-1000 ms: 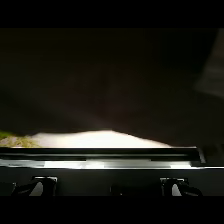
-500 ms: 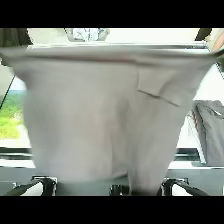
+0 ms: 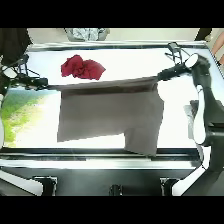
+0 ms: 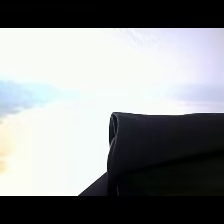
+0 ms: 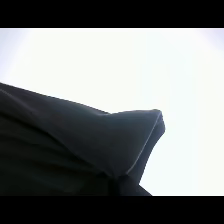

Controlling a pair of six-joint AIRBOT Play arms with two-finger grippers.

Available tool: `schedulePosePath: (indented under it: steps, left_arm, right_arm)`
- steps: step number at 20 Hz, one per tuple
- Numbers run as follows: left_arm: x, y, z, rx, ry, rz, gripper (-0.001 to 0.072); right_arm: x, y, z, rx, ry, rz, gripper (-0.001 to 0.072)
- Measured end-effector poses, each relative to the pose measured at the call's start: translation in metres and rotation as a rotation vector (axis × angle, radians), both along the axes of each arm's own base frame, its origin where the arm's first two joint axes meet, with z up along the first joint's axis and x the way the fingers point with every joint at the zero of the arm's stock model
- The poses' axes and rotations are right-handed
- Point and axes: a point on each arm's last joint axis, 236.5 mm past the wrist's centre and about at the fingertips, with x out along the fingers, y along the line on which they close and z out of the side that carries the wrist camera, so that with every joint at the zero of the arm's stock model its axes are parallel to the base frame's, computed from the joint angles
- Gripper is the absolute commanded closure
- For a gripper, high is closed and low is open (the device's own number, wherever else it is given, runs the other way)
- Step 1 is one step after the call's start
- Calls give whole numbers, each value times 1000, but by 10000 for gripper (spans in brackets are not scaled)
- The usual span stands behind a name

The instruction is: Fold the shirts.

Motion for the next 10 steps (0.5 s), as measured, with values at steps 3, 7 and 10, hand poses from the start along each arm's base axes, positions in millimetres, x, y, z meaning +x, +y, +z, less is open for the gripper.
schedulePosePath:
  steps: [3, 7, 10]
  left_arm:
    - [29, -9, -11, -62, -68, 26, 680]
    - [27, -21, -20, -126, -29, 16, 680]
    - [-10, -41, -37, -178, 139, -56, 680]
  right_arm:
    - [26, -1, -4, 20, -89, -51, 664]
    - [18, -7, -7, -45, -59, -13, 661]
    - [-22, -16, -26, -150, 110, 83, 662]
